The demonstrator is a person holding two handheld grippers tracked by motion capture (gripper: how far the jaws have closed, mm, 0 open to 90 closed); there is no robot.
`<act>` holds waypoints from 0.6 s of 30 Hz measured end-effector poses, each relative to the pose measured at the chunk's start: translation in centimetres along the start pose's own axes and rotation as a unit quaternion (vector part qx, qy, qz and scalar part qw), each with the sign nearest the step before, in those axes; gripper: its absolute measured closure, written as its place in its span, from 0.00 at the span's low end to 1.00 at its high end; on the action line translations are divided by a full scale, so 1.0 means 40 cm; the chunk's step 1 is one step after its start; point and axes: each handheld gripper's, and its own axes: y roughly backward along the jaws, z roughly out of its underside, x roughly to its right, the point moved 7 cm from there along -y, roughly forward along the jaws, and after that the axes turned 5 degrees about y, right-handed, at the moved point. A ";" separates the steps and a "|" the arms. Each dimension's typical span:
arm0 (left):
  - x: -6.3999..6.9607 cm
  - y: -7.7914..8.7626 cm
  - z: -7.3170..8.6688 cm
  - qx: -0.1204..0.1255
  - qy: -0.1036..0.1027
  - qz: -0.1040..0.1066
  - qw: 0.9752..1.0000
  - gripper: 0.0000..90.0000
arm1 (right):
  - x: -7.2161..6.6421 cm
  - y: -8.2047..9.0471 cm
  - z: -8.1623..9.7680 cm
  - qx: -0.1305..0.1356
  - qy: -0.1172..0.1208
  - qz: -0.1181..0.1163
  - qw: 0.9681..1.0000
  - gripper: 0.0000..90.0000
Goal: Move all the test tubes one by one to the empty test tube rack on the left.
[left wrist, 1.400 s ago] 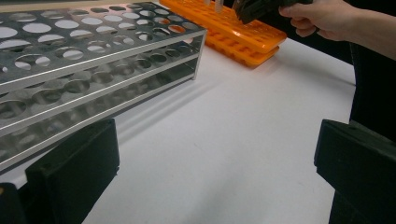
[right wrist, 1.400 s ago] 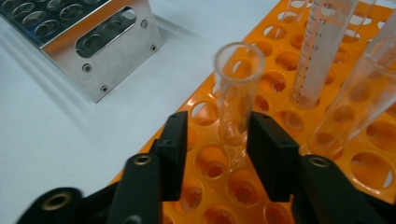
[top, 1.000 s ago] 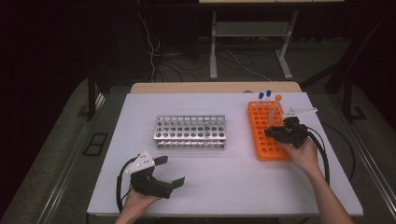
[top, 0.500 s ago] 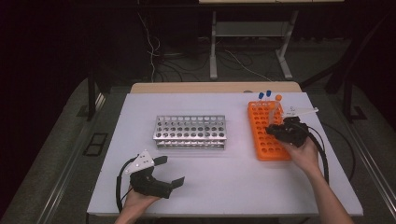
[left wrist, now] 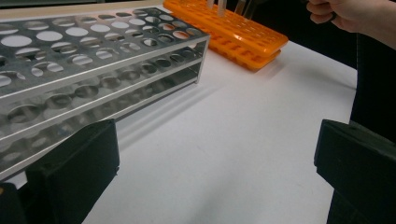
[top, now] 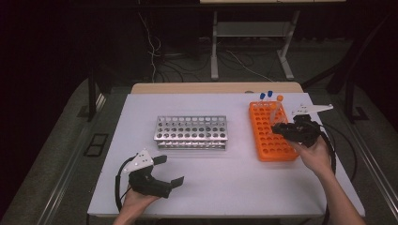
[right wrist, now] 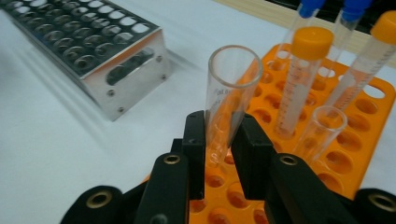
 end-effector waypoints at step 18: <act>0.026 0.000 -0.068 -0.012 -0.011 0.029 0.999 0.00 | -0.131 0.049 -0.080 -0.002 0.049 -0.092 0.995 0.83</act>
